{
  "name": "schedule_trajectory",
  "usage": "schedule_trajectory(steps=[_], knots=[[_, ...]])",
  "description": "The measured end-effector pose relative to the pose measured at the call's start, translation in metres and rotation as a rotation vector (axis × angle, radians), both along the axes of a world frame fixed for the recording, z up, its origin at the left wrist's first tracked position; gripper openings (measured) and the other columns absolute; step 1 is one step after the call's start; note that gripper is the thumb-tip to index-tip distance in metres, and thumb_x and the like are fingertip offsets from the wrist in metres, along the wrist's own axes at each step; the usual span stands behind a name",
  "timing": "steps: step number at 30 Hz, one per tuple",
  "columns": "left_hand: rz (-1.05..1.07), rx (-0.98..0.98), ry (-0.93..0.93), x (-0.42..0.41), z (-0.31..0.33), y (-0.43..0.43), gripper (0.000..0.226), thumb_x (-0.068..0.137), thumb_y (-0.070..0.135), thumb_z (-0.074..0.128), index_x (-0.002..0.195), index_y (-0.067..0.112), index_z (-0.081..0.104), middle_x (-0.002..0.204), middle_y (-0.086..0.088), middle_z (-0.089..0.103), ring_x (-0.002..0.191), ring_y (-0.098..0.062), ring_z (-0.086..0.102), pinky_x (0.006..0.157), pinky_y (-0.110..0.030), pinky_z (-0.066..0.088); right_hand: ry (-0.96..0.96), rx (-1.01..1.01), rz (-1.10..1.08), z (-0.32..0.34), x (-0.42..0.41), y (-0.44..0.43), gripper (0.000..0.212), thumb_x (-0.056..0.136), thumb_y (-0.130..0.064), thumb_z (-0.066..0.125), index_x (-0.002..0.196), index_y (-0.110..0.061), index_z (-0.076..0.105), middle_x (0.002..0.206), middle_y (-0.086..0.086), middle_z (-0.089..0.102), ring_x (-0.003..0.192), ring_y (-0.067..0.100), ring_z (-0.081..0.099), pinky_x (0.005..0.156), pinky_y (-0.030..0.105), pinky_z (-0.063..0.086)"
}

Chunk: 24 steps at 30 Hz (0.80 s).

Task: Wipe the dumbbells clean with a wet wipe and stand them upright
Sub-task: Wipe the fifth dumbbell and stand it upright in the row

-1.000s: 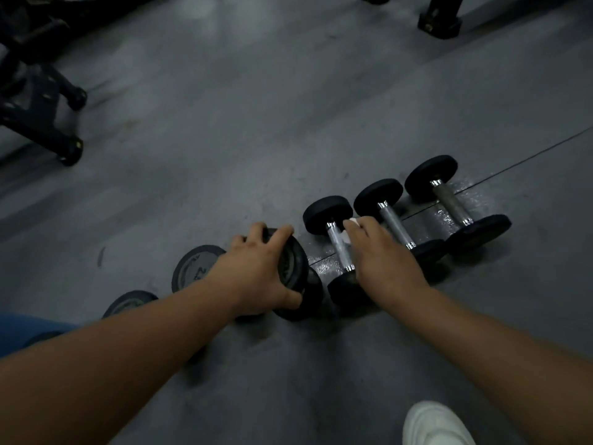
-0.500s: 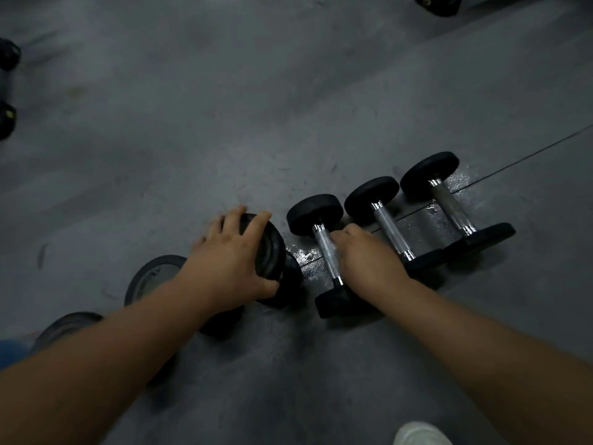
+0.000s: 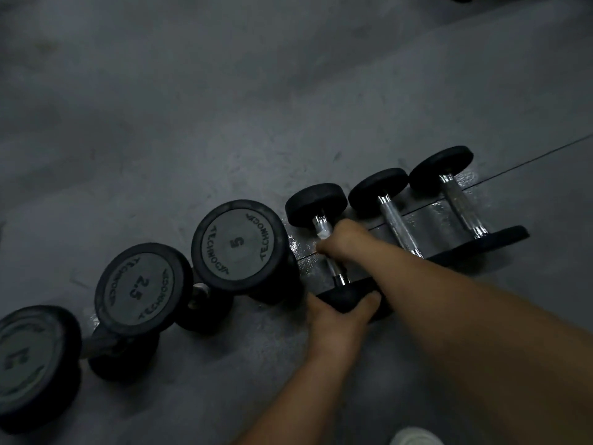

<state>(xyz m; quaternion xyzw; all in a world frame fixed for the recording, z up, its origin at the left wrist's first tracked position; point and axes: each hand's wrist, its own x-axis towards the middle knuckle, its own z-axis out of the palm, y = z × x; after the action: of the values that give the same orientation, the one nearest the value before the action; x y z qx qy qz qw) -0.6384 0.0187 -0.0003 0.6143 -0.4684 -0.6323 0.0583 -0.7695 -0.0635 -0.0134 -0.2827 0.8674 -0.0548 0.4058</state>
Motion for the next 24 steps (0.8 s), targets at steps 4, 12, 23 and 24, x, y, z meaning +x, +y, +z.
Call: schedule_trajectory(steps=[4,12,23,24], knots=[[0.102,-0.033,-0.067,-0.004,-0.005,0.008,0.117,0.048,0.054,0.087,0.142,0.013,0.033,0.135,-0.003,0.051,0.121,-0.018,0.053,0.105,-0.034,0.044,0.025,-0.014,-0.050,-0.005,0.006,0.003,0.046,0.082,-0.043,0.069,0.114,-0.009,0.064,0.112,0.011,0.067,0.103,0.027,0.064,0.070,0.026,0.042],[-0.029,-0.046,-0.017,0.084,-0.004,0.020,0.057,0.060,0.023,0.094,0.096,0.022,0.050,0.096,0.002,0.066,0.087,-0.011,0.066,0.069,-0.020,0.055,-0.101,0.007,-0.096,-0.002,0.057,0.044,0.043,0.083,-0.041,0.069,0.110,-0.008,0.064,0.099,0.012,0.067,0.085,0.027,0.067,0.063,0.027,0.048],[-0.813,-0.361,-0.308,0.289,0.050,0.020,0.127,0.063,0.046,0.088,0.155,0.013,0.005,0.162,-0.004,0.009,0.144,-0.018,0.028,0.110,-0.017,0.027,-0.602,-0.136,-1.089,-0.022,0.258,0.146,0.015,0.086,-0.019,0.057,0.077,-0.014,0.047,0.061,0.004,0.048,0.040,0.014,0.045,0.036,0.018,0.031],[-0.855,-0.362,-0.349,0.303,0.049,0.029,0.135,0.062,0.051,0.087,0.156,0.015,-0.003,0.164,-0.002,-0.004,0.146,-0.020,0.026,0.114,-0.024,0.029,-0.610,-0.114,-1.115,-0.024,0.274,0.156,0.013,0.086,-0.021,0.058,0.079,-0.014,0.049,0.064,0.004,0.050,0.045,0.016,0.047,0.038,0.021,0.031]])
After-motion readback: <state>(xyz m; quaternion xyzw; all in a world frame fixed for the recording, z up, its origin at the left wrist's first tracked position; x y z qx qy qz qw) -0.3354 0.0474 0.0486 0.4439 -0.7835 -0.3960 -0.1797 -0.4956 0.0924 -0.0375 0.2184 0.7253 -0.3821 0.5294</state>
